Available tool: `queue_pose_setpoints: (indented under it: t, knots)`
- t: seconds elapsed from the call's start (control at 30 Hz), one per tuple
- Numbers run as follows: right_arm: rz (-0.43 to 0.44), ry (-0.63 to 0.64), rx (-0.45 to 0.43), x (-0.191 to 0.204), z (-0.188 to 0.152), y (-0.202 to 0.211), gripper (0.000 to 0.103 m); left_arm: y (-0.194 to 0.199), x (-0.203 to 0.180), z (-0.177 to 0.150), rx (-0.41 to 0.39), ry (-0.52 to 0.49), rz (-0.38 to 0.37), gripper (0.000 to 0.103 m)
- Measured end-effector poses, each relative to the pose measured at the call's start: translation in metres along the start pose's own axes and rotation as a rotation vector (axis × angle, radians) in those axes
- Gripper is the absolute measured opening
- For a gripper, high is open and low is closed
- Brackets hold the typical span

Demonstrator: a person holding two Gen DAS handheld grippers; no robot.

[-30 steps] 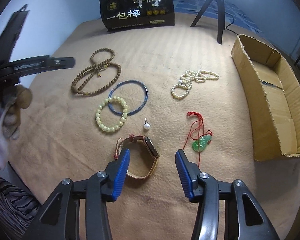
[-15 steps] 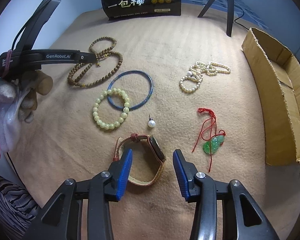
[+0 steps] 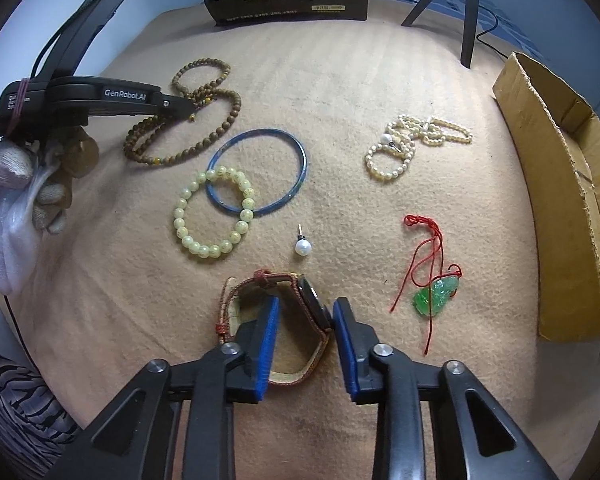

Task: Organize jewelry
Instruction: 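Close the left tool on the brown bead necklace while the right tool grasps the leather watch, then lift the bead necklace and watch and carry both into the cardboard box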

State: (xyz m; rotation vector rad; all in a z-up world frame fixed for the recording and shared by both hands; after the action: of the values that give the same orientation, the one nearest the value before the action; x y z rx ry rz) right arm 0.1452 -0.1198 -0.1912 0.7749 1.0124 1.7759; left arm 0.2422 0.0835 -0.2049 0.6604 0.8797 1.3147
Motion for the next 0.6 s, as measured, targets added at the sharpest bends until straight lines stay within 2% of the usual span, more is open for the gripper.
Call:
queue_pose_setpoints:
  t: [0.13, 0.23, 0.43, 0.6]
  knots:
    - [-0.005, -0.009, 0.002, -0.0038, -0.0009, 0.0003, 0.018, -0.0007, 0.0004, 0.0005, 0.000, 0.020, -0.007, 0.012]
    - [0.002, -0.022, 0.000, -0.0058, -0.0012, 0.0006, 0.017, 0.0001, 0.0018, 0.0002, -0.003, 0.029, -0.009, 0.010]
    - [0.004, -0.024, -0.011, -0.0052, -0.0017, 0.0037, 0.009, 0.0024, -0.0013, -0.0018, -0.019, -0.013, 0.009, 0.010]
    - [0.009, -0.033, -0.031, -0.0072, 0.0021, 0.0080, 0.009, 0.0050, -0.0005, -0.0008, -0.032, -0.024, 0.024, 0.009]
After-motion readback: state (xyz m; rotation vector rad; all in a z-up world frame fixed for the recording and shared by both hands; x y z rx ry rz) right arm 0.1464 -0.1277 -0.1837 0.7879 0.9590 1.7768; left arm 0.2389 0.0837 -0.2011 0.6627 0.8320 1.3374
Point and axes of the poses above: each gripper's, at about its wrist camera, not at the fingertips, and y roughly against the way its jaws point, x to its left, z to its top, the point moved 2 cm from there along -y, roughly the way its jaws point, and after that the axes turned 11 degrees about -x, right-handed, at the moved point
